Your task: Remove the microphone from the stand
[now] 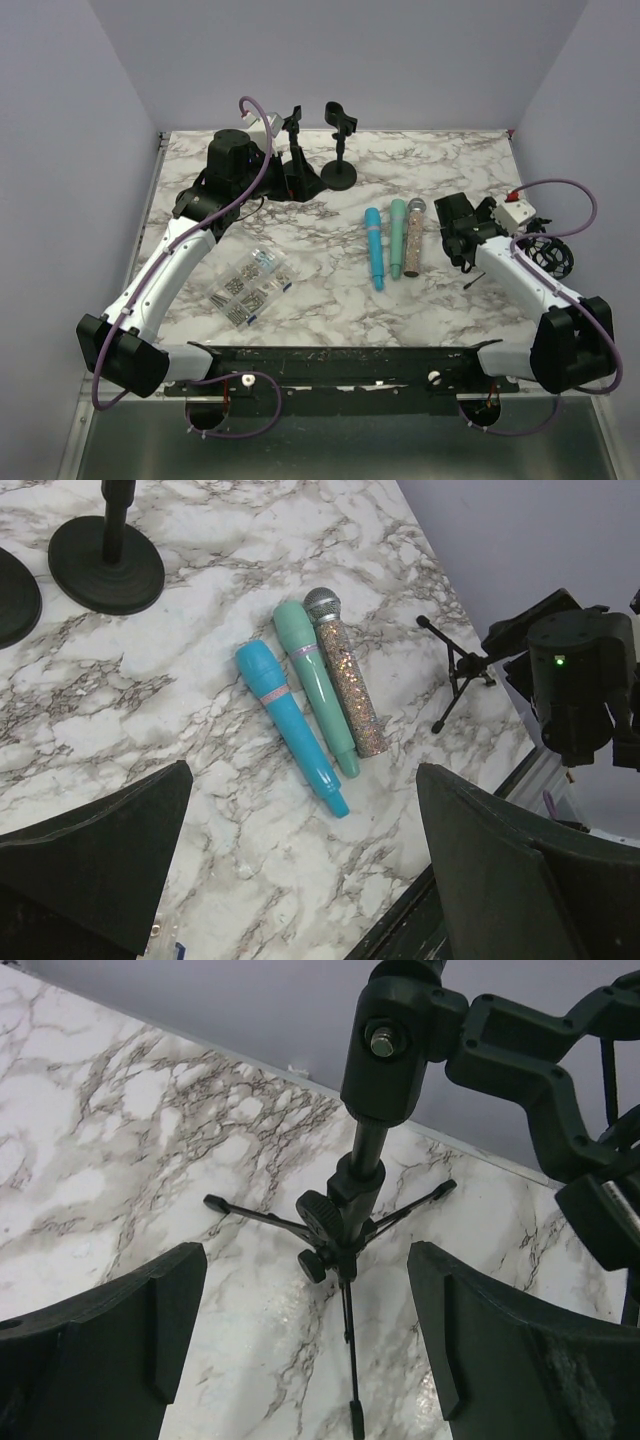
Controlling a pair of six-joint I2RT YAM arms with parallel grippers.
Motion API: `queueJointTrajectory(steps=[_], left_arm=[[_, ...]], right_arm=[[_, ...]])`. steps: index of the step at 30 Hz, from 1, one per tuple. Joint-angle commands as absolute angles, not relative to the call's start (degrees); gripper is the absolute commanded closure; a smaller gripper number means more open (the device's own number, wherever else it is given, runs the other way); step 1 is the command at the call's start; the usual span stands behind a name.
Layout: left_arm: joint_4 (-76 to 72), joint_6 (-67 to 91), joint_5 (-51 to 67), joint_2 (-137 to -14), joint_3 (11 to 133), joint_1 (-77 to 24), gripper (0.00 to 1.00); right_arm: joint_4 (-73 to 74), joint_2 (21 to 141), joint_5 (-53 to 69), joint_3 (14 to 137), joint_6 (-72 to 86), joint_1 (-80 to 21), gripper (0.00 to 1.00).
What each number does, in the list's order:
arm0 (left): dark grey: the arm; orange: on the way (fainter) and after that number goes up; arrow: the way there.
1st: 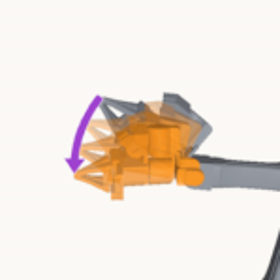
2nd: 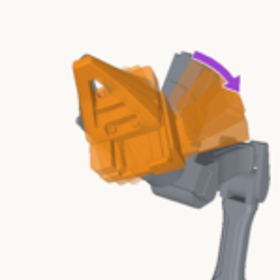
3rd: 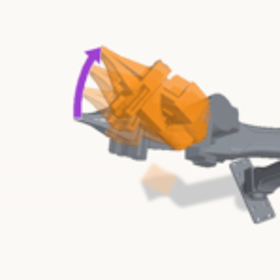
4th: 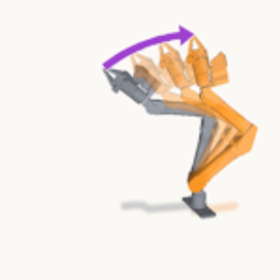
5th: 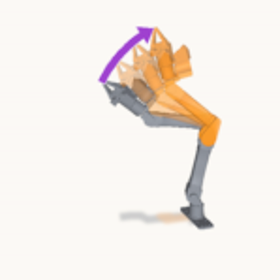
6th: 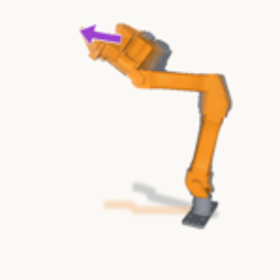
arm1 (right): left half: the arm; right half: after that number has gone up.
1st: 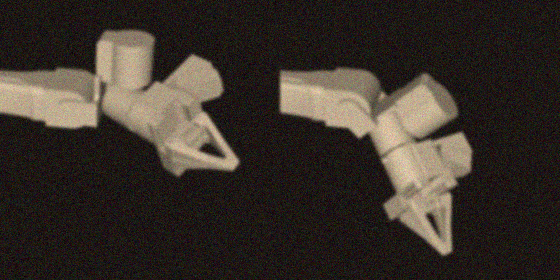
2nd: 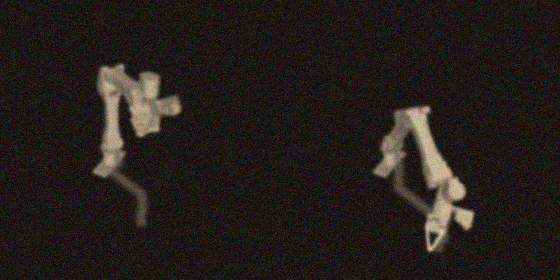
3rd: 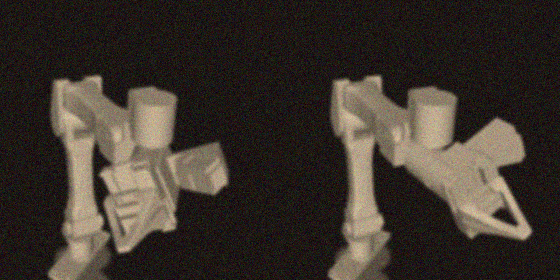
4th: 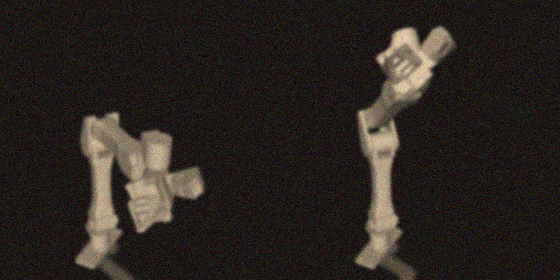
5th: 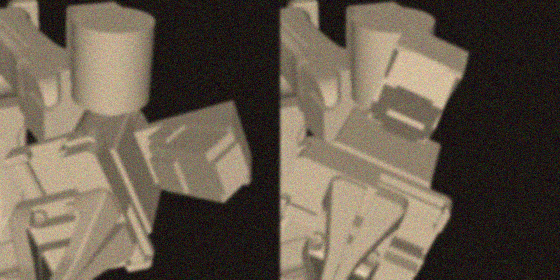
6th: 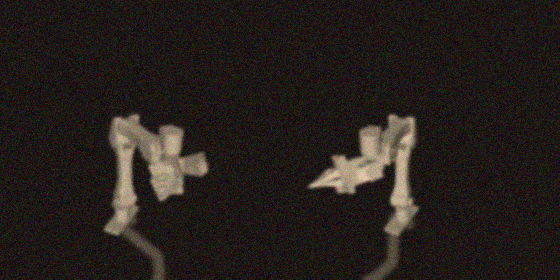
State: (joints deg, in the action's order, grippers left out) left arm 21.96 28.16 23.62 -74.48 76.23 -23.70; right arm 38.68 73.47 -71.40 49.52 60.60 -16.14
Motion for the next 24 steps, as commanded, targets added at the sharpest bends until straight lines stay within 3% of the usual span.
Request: queueJointTrajectory(steps=[1, 9, 13, 17, 24], left_arm=[[20.59, 28.74, 25.48, -73.74, 76.38, -23.65, 0.01], [20.49, 28.92, 25.84, -74.06, 76.33, -23.64, 0.01], [20.58, 28.92, 25.84, -74.61, 76.42, -23.64, 0.02], [20.68, 28.83, 25.84, -74.96, 76.45, -23.64, 0.01], [20.66, 28.74, 25.66, -75.32, 76.44, -23.60, 0.01]], right_arm=[[38.14, 77.10, -77.68, 49.29, 67.57, -14.42, 0.10], [33.16, 82.70, -79.44, 49.49, 67.14, -11.24, 0.06], [29.38, 85.08, -80.23, 49.58, 64.59, -9.88, 0.09], [21.69, 85.71, -79.46, 48.35, 57.78, -8.75, 0.26], [-6.60, 80.14, -72.64, 39.70, 33.85, -7.65, 0.61]])
